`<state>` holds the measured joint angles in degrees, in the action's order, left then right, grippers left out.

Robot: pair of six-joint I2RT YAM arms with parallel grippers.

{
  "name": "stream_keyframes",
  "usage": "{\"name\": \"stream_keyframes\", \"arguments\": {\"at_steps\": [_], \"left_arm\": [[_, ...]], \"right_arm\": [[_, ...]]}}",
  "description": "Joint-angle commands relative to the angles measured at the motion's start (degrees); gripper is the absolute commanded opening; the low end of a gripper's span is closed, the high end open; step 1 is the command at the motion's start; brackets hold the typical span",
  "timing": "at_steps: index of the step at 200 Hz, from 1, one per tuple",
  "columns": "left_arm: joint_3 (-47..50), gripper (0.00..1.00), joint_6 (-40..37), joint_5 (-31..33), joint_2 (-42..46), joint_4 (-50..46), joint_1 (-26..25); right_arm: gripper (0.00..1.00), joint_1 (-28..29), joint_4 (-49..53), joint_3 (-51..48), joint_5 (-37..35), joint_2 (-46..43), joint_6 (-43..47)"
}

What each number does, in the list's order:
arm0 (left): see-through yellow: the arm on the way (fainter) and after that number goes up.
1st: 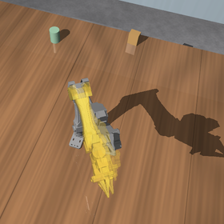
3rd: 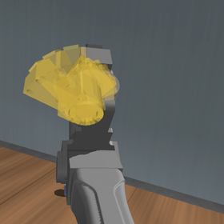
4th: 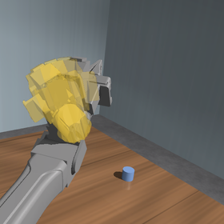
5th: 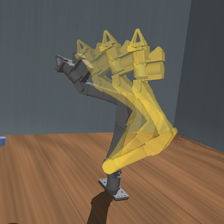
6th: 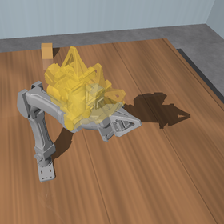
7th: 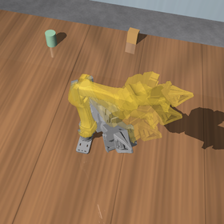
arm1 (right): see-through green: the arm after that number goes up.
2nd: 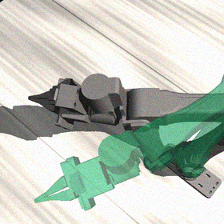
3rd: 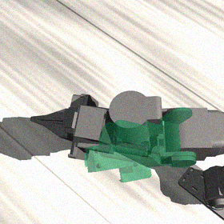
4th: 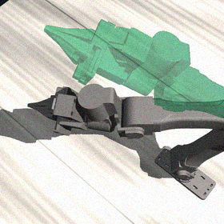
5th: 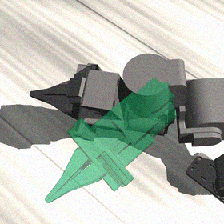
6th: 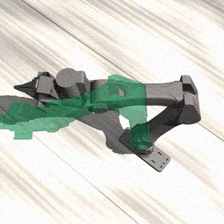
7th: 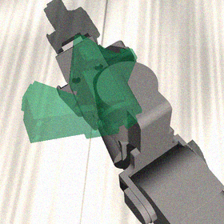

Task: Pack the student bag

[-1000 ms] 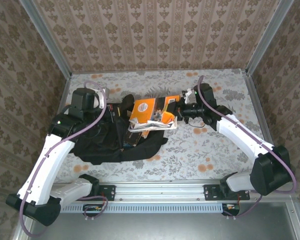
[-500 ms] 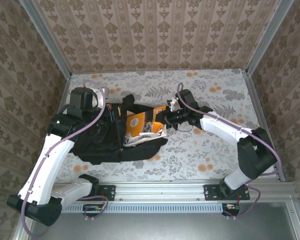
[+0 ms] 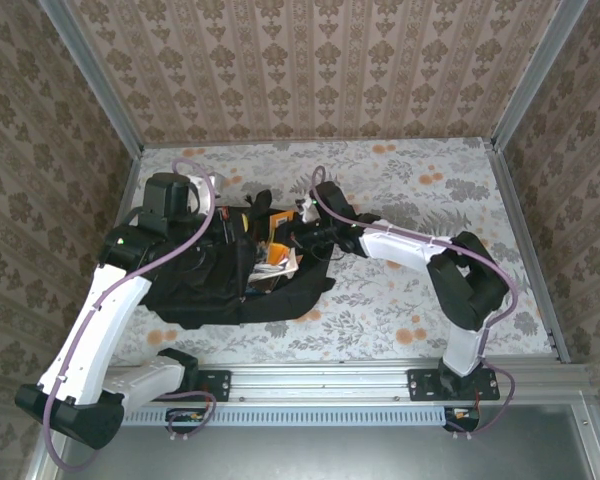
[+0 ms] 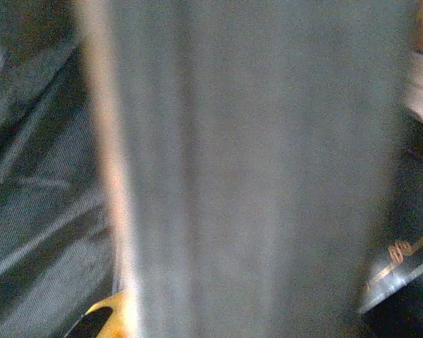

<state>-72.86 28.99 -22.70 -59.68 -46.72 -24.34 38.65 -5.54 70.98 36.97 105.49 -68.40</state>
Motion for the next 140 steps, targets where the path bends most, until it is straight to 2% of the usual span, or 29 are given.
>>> {"name": "stream_keyframes", "arguments": {"at_steps": [1,7,18,32,63,76,99,106,121,140], "left_arm": [[-0.1,0.00,1.4,-1.9,0.9,4.9,-0.4],[0.0,0.00,1.4,-1.9,1.0,4.9,-0.5],[0.1,0.00,1.3,-1.4,1.3,4.9,-0.6],[0.4,0.00,1.4,-1.3,1.4,5.0,-0.5],[1.5,0.00,1.9,-1.3,1.7,5.6,-0.6],[2.4,0.00,2.2,-1.4,2.0,6.1,-0.7],[3.7,0.00,2.5,-1.6,2.0,7.1,-0.8],[4.0,0.00,2.6,-1.6,2.0,7.5,-0.9],[4.9,0.00,2.7,-1.2,2.1,7.8,-1.1],[6.1,0.00,2.9,-0.9,2.3,8.6,-1.5]], "right_arm": [[0.19,1.8,-4.6,5.1,-6.0,4.0,-2.9],[0.26,2.3,-4.1,6.7,-6.2,5.5,-3.0],[0.32,3.3,-3.0,9.5,-6.1,7.7,-2.8],[0.44,4.0,-0.8,11.8,-6.6,9.3,-1.9],[0.65,2.7,5.1,8.8,-13.1,4.1,4.0],[0.70,1.3,7.5,7.0,-14.4,1.3,6.2],[0.73,-0.9,13.6,5.7,-15.2,-2.6,11.7],[0.77,-1.5,14.7,5.0,-15.5,-3.8,13.0],[0.78,-2.6,17.2,3.8,-16.1,-5.7,15.9],[0.78,-3.7,21.6,2.8,-20.4,-8.5,20.2]]}}
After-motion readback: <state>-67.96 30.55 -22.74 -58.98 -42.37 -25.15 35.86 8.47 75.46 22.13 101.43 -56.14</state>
